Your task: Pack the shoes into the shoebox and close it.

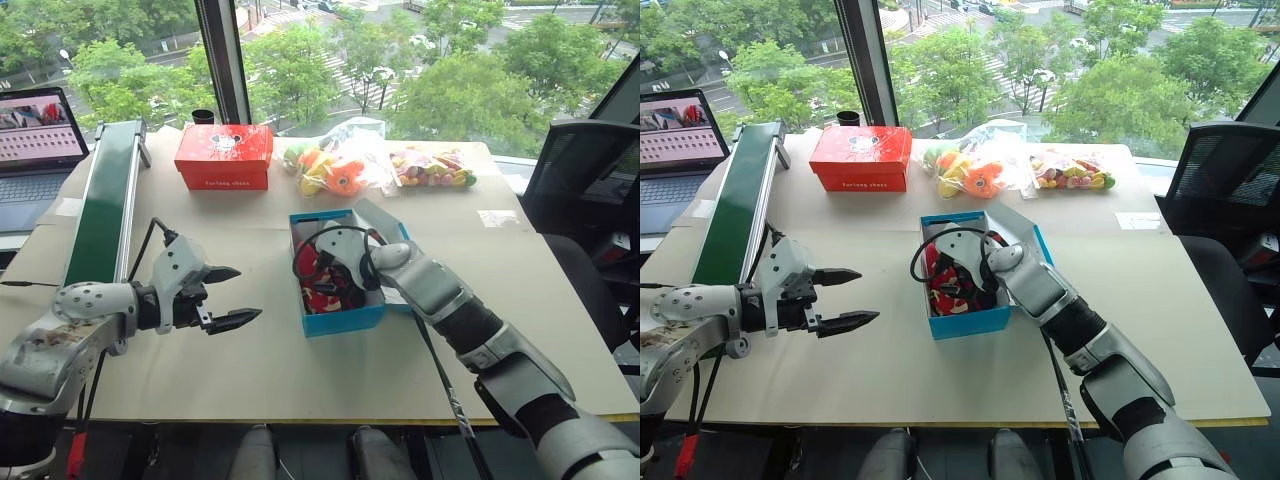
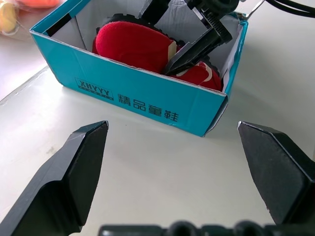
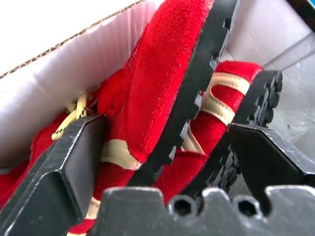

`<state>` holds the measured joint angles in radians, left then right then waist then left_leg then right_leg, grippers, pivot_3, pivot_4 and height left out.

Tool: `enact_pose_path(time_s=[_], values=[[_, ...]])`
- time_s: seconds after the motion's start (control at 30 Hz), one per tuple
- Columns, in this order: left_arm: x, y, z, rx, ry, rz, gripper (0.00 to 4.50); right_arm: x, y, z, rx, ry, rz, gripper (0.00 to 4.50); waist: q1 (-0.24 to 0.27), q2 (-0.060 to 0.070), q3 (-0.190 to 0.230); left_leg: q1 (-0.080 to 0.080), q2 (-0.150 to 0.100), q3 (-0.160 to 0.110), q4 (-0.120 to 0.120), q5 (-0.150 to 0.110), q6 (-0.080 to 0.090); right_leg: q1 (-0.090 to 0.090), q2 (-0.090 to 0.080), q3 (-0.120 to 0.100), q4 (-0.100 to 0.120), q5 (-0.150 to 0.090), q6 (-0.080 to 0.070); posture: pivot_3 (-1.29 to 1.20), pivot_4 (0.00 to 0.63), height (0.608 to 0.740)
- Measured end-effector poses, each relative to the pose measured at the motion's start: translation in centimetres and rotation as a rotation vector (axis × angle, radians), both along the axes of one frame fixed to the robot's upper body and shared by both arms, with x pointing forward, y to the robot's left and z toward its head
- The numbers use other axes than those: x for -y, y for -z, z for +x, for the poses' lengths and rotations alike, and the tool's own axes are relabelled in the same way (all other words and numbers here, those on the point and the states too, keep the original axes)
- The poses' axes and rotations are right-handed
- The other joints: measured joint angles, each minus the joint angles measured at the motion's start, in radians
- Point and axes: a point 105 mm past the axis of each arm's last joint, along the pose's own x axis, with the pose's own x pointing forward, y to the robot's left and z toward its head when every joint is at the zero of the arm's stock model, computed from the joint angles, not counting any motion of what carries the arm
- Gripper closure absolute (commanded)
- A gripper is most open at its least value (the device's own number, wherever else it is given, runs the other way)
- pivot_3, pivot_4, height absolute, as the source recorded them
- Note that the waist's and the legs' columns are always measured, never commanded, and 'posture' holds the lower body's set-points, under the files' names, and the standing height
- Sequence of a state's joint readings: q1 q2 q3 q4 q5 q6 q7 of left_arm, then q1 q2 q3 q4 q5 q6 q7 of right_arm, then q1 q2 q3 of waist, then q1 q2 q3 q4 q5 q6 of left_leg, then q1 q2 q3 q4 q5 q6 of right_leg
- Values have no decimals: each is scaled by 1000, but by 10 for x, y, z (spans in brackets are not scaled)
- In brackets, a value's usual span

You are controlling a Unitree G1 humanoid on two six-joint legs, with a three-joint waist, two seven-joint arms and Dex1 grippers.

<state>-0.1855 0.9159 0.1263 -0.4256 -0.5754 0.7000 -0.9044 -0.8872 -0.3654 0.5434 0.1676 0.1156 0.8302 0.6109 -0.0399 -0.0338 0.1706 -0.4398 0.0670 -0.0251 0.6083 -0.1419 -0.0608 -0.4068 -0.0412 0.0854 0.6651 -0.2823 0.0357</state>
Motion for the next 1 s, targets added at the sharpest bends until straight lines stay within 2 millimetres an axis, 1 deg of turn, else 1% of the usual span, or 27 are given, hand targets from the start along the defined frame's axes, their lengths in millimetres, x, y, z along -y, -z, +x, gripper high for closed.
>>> enact_pose_path(time_s=[0.07, 0.13, 0.2, 0.27, 0.3, 0.33, 0.37, 0.4, 0.43, 0.47, 0.53, 0.6, 0.7, 0.77, 0.8, 1.0], values=[[0, 0, 0, -1, 5, 2, 0, 4, -7, -1, -83, 39, 93, 57, 1, 0, 0, 0, 0, 0, 0, 0, 0, 0, 0, 0, 0, 0, 0, 0, 150, 739], [0, -1, 0, -2, 12, 8, 0, 6, -29, -1, -133, 63, 228, 57, 1, 0, 1, -2, 0, 0, 0, 0, 0, -1, 0, 0, 0, 0, 0, 0, 150, 739], [-1, -3, 0, 1, 17, 23, 0, 4, -77, -4, -91, 30, 364, 57, -1, 1, 1, -2, 0, 0, -1, 0, 0, -3, 0, 0, 1, 0, 0, 0, 150, 739], [0, -6, 2, 11, 28, 27, 0, 1, -117, -12, -18, -35, 444, 57, -3, 1, 1, -2, 0, 0, -2, 0, 1, -3, 0, 0, 1, 0, 0, 0, 150, 739], [0, -7, 3, 15, 31, 32, 0, -2, -138, -21, 32, -88, 473, 57, -4, 1, 1, -2, 0, 0, -1, -1, 2, -3, 0, 0, 0, -1, -1, 0, 150, 739], [-1, -7, 4, 14, 30, 33, 0, -3, -144, -25, 50, -109, 481, 57, -4, 1, 1, -2, 0, 0, -1, -1, 2, -2, 0, 0, 0, -1, -1, 0, 150, 739], [-1, -6, 4, 8, 30, 34, 0, -3, -144, -26, 56, -117, 474, 305, -4, 1, 1, -2, 0, 0, -1, -1, 2, -2, 0, 0, 0, -1, -1, 0, 150, 739], [-1, -5, 4, 3, 33, 35, 0, -3, -139, -26, 55, -115, 463, 578, -4, 1, 1, -2, 0, 0, 0, -1, 2, -2, 0, 0, 0, -1, -1, 0, 150, 739], [0, -4, 4, -2, 36, 35, 0, -2, -133, -25, 50, -110, 451, 749, -4, 1, 1, -2, 0, 0, 0, -1, 2, -2, 0, 0, 0, -1, -1, 0, 150, 739], [-1, -3, 4, -8, 38, 34, 0, -1, -122, -23, 34, -99, 438, 1168, -3, 1, 1, -2, 0, 0, 1, -1, 2, -2, 0, 0, 0, -1, -1, 0, 150, 739], [-1, -4, 6, -6, 38, 34, 0, 0, -106, -18, 28, -81, 412, 1803, -3, 1, 1, -2, 0, 0, 1, -1, 2, -2, 0, 0, 1, -1, -1, 0, 150, 739], [0, -8, 7, 6, 44, 35, 0, -2, -89, -15, 22, -76, 377, 2563, -3, 1, 1, -2, 0, 0, 0, -1, 2, -2, 0, 0, 1, -1, -1, 0, 150, 739], [1, -8, 6, 3, 52, 37, 0, -5, -77, -11, 27, -76, 353, 3496, -5, 1, 1, -2, 0, 0, 0, -1, 2, -3, 0, 0, 0, -1, -1, 0, 150, 739], [0, -9, 5, 1, 56, 43, 0, -4, -69, -8, 36, -72, 329, 4216, -6, 1, 1, -2, 0, 0, 0, -1, 2, -3, 0, 0, 1, -1, -1, 0, 150, 739], [0, -9, 5, 0, 59, 45, 0, -4, -65, -8, 32, -71, 318, 4434, -5, 1, 1, -2, 0, 0, 0, -1, 2, -3, 0, 0, 1, -1, -1, 0, 150, 739], [-3, -11, 5, 4, 56, 50, 0, -4, -61, -5, 33, -75, 312, 4434, -4, 1, 1, -2, 0, 0, 1, -1, 2, -3, 0, 0, 1, -1, -1, 0, 150, 739]])
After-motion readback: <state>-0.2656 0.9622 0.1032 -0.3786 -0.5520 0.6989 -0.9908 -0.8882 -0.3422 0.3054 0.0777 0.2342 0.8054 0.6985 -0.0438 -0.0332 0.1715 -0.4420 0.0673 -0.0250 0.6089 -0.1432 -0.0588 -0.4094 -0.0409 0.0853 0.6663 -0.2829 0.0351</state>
